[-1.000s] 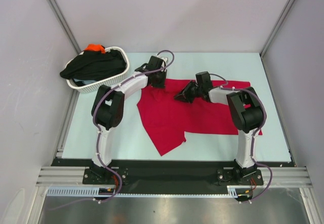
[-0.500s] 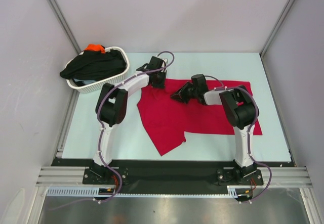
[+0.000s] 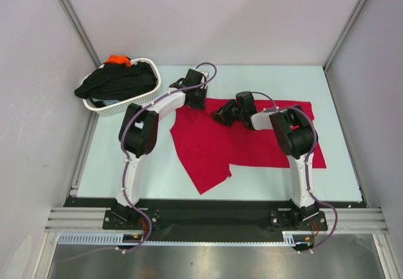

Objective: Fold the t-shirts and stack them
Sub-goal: Fold the tshirt

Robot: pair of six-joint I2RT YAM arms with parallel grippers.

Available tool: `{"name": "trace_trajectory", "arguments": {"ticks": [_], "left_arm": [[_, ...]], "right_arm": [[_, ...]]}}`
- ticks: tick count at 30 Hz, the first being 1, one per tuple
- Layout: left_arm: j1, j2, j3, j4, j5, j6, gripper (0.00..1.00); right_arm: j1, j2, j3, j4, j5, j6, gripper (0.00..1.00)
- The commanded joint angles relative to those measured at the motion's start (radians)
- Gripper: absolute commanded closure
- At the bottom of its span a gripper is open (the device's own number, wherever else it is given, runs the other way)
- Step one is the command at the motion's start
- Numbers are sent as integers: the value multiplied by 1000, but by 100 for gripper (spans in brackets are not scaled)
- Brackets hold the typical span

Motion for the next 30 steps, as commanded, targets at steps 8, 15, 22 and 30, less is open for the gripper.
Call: {"name": "trace_trajectory", "arguments": {"ticks": [8,15,22,30], "left_arm": [[8,10,58,25,22,-27,97],[8,10,61,27,29,-33,95],[10,-42,23,8,-20,-48,56],[25,-322,-255,94,-18,-132,34]], "right_arm": [[13,21,78,2,102,-18,65],[19,34,107,-16,112,-8,66],[27,16,103,-41,106,-11,85],[27,-5,126,-99,96,-46,100]]}}
